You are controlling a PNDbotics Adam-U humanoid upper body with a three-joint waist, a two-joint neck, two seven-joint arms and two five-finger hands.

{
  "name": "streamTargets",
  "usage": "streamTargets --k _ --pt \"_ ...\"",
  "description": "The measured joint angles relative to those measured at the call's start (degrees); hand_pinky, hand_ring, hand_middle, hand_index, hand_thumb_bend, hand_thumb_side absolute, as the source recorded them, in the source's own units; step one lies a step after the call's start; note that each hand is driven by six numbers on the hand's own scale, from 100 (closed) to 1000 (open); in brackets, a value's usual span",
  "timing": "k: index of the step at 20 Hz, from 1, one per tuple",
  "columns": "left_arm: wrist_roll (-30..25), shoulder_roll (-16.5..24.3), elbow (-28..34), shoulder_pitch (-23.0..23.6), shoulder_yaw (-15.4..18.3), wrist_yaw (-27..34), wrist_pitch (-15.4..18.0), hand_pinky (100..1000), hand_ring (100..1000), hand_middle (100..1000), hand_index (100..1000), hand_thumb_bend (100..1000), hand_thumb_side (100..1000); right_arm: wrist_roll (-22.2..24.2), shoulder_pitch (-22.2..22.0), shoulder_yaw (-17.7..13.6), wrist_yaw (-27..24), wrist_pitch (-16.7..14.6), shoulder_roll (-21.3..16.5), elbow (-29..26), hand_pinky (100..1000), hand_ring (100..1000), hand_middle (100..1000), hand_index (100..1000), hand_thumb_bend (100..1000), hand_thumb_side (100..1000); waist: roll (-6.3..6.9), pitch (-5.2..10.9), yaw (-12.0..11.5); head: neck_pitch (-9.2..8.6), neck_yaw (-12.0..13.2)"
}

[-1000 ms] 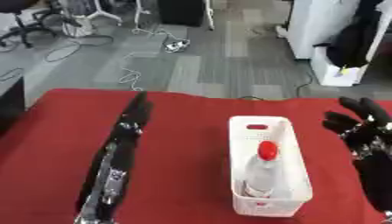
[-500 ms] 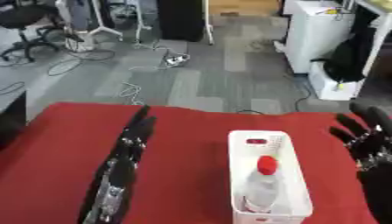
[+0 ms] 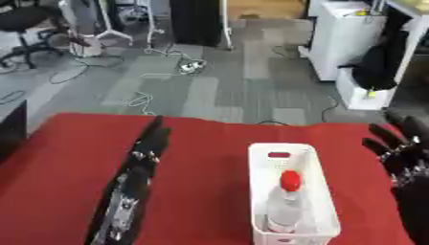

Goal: Pick up objects on the table and place them in the box.

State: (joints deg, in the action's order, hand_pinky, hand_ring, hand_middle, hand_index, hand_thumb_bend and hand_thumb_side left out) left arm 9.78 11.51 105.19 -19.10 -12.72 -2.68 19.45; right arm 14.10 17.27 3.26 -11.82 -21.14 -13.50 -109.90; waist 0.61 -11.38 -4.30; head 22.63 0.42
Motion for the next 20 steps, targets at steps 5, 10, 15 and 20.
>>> streamTargets --k 5,10,15,20 --pt "0.00 0.00 -0.03 0.27 0.00 -0.02 0.00 1000 1000 1000 916 193 1000 0.08 0.00 0.00 0.15 0.05 0.01 -0.03 888 884 952 1000 100 1000 0.00 0.00 0.15 0.54 -0.42" --pt "0.12 -0.04 -0.23 0.33 0.00 -0.02 0.08 1000 1000 1000 913 186 1000 0.35 0.00 0.01 0.35 0.17 0.30 -0.13 886 884 953 1000 100 1000 0.00 -0.02 0.18 0.96 -0.42" --pt "0.60 -0.44 -0.35 0.34 0.00 -0.02 0.28 1000 1000 1000 910 145 1000 0.46 0.01 0.01 0.35 0.32 0.43 -0.13 887 886 955 1000 100 1000 0.00 -0.21 0.19 1.21 -0.42" --pt "1.27 -0.44 -0.35 0.34 0.00 -0.12 0.33 1000 1000 1000 911 135 1000 0.15 0.01 0.02 0.31 0.94 0.43 -0.12 889 889 958 1000 100 1000 0.00 -0.51 0.21 1.43 -0.42"
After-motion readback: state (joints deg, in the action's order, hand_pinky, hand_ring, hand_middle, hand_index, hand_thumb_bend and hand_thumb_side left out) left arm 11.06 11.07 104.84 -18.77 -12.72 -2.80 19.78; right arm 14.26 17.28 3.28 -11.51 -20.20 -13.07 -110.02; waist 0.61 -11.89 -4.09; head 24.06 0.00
